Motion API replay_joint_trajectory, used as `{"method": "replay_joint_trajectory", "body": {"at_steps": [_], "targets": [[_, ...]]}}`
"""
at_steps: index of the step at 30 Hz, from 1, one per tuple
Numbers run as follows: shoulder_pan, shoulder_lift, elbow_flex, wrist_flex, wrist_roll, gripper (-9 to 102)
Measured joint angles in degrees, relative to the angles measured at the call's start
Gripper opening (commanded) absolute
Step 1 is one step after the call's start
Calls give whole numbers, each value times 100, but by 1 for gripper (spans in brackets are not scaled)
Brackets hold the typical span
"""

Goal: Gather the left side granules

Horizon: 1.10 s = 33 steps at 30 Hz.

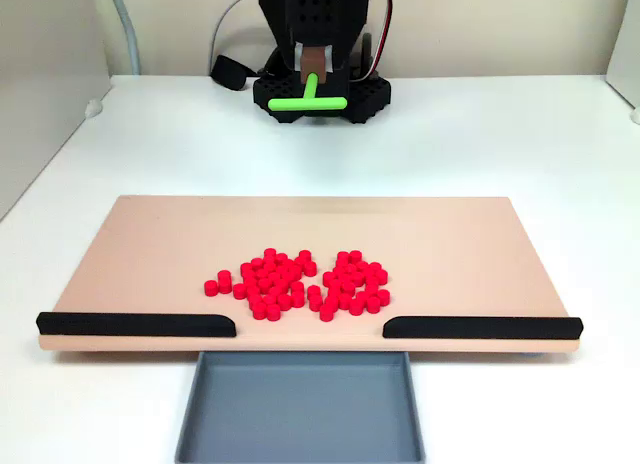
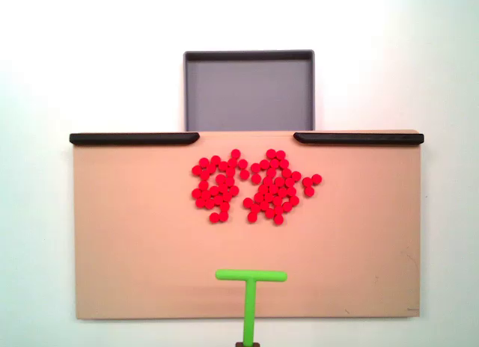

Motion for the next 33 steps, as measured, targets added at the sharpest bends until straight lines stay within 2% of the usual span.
{"method": "replay_joint_trajectory", "body": {"at_steps": [33], "targets": [[-70, 0, 0, 0, -70, 0]]}}
